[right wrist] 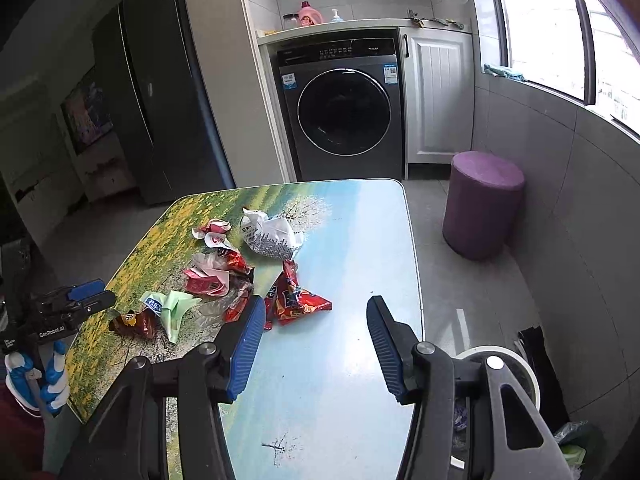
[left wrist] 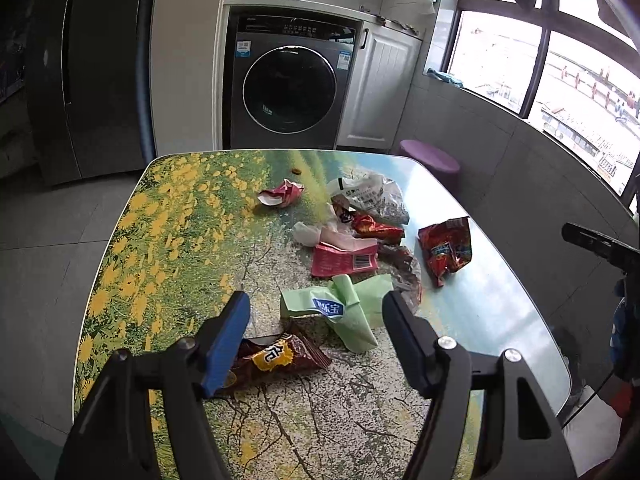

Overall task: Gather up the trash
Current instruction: 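Grasp the brown chip bag with the left gripper while the right grasps the red snack bag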

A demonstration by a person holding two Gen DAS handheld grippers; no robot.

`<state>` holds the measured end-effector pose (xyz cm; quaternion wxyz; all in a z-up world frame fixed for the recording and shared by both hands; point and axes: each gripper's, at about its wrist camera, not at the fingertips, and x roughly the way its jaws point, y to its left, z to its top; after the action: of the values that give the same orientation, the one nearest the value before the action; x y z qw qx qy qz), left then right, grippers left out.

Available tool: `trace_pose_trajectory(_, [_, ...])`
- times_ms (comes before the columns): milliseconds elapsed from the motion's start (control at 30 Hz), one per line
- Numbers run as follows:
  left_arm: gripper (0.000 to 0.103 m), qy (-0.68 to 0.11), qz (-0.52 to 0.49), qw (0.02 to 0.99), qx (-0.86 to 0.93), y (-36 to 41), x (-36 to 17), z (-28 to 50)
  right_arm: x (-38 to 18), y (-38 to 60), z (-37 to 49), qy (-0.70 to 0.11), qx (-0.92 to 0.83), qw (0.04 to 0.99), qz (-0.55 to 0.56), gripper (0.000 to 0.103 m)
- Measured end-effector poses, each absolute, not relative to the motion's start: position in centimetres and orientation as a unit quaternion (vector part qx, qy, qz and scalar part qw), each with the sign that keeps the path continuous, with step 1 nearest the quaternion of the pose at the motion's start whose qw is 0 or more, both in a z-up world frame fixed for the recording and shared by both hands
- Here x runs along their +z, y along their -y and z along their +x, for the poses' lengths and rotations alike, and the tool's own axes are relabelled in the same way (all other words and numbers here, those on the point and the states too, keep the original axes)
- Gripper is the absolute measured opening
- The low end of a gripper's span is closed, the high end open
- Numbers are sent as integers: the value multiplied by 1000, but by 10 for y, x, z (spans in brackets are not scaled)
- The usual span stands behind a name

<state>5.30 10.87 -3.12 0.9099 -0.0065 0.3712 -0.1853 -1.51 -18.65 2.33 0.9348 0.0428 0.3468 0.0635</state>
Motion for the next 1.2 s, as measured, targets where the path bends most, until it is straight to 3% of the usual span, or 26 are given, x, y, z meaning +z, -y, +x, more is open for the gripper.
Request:
trace_pose_trajectory(533, [66,-440,14,885,-152,-136,-92,79,-39,158,80,-410,121,903,36,50])
trace_pose_trajectory(633, [57,-444,14,882,-157,-136,-95,80,-48,154,92,-419,124,899,32,46])
trace_pose_trajectory(700, [47,-448,15,879,-160,-135,-97,80,-54,152,97,-425,129,895,32,34])
trace_pose_trajectory(767, [40,-448,16,879,-159,-134,-97,79,-58,153,100,-431,132,892,35,13])
trace_pose_trajectory(800, [36,-447,18,880,-159,-133,-96,78,-59,154,100,-432,132,891,38,9])
trace_pose_trajectory(1033, [11,-440,1,885,-152,-138,-83,63,-42,166,75,-406,125,904,41,6])
trace_pose_trajectory(1200, [10,-427,-22,892,-146,-146,-64,44,-22,183,45,-376,118,917,56,6])
